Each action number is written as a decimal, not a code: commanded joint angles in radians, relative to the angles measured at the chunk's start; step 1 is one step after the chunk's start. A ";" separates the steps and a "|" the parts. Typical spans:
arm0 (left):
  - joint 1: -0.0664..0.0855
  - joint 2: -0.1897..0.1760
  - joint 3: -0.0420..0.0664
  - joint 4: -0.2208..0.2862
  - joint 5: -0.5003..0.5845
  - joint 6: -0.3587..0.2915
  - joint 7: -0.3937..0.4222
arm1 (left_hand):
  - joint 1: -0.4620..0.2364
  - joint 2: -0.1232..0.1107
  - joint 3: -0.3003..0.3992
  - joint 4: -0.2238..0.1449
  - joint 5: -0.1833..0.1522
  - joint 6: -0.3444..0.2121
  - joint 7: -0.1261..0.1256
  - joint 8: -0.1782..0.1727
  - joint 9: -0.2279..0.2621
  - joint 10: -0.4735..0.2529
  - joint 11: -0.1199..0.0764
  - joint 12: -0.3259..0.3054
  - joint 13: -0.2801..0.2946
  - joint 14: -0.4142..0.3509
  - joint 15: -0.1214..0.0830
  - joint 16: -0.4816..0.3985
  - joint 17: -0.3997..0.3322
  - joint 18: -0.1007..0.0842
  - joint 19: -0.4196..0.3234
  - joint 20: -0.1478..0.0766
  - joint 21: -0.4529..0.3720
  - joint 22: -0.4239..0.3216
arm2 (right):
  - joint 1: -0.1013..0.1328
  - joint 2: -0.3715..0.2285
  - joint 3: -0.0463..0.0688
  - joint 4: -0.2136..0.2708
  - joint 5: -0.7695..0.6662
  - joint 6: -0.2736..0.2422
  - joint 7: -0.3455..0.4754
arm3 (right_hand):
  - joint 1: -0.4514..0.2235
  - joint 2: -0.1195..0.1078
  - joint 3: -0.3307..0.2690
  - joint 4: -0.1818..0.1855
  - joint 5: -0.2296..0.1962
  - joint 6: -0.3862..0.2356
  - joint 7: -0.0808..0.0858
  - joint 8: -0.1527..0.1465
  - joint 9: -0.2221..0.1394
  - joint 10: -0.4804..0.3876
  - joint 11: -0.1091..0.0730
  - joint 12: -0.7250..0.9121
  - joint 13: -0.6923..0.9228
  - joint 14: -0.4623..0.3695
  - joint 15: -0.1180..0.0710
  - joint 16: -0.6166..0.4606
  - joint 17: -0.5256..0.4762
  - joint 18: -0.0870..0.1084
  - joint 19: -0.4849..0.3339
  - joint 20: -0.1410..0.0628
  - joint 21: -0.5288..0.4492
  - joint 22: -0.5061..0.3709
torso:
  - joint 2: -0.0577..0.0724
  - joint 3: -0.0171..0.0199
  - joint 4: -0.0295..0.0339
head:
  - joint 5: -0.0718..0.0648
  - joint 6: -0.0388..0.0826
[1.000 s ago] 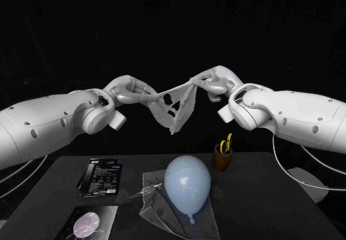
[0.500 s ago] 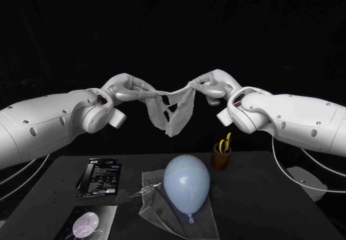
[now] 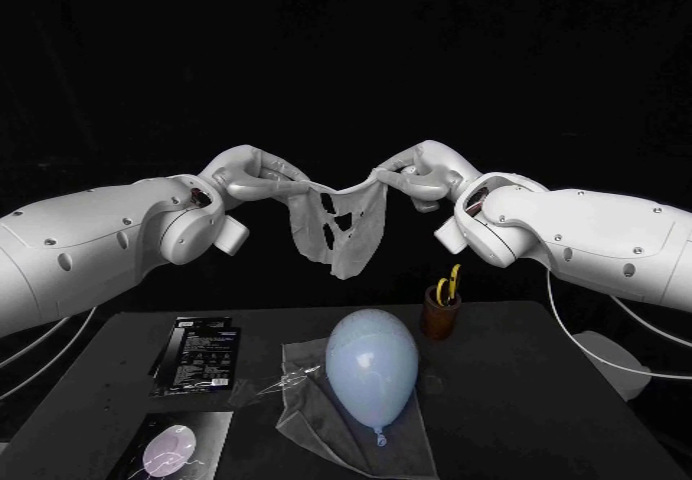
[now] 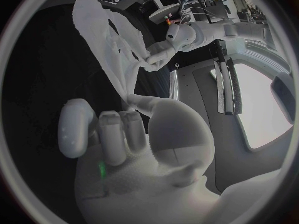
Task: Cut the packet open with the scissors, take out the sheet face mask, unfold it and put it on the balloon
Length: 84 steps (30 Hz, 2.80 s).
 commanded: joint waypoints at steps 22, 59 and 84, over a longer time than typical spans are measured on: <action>0.030 0.012 0.009 -0.076 -0.123 0.138 0.000 | -0.008 0.003 -0.001 -0.008 0.004 -0.001 0.006 -0.013 -0.004 -0.008 0.002 0.006 0.003 0.008 -0.001 -0.010 0.006 -0.009 -0.020 0.001 0.024 0.021 | 0.005 -0.025 0.001 0.007 -0.011 0.063 -0.015 | 0.015 -0.002 0.000 0.006 -0.005 0.009 -0.003 0.004 0.002 0.100 0.001 0.004 0.255 0.109 -0.002 0.007 0.263 0.005 0.008 -0.002 0.007 0.188 | -0.002 -0.0006 0.0000 | -0.006 0.001; 0.041 0.014 0.012 -0.077 -0.241 0.122 0.053 | 0.009 -0.009 -0.001 -0.034 0.004 0.003 0.012 -0.037 -0.020 -0.007 0.006 0.008 0.008 0.017 -0.003 -0.029 0.017 -0.005 -0.053 0.001 0.080 0.072 | 0.100 -0.011 0.007 0.023 -0.096 0.032 -0.019 | 0.020 -0.003 -0.001 0.006 -0.003 0.012 -0.004 0.006 0.003 0.103 0.000 0.012 0.259 0.109 -0.003 0.007 0.263 0.003 0.015 -0.002 0.020 0.192 | 0.002 -0.0014 0.0036 | -0.016 -0.002; 0.025 0.007 0.015 -0.019 -0.273 0.106 0.042 | 0.013 -0.019 0.016 -0.048 0.004 -0.028 0.011 -0.067 -0.037 0.001 0.006 0.007 0.010 0.035 -0.004 -0.046 0.025 0.007 -0.066 0.001 0.109 0.098 | 0.060 -0.006 -0.010 0.055 -0.131 0.025 -0.051 | 0.034 -0.007 -0.002 0.012 0.004 0.017 -0.007 0.008 0.004 0.105 -0.002 0.017 0.262 0.109 -0.004 0.007 0.263 0.002 0.017 -0.005 0.024 0.193 | 0.006 -0.0006 0.0021 | -0.018 -0.007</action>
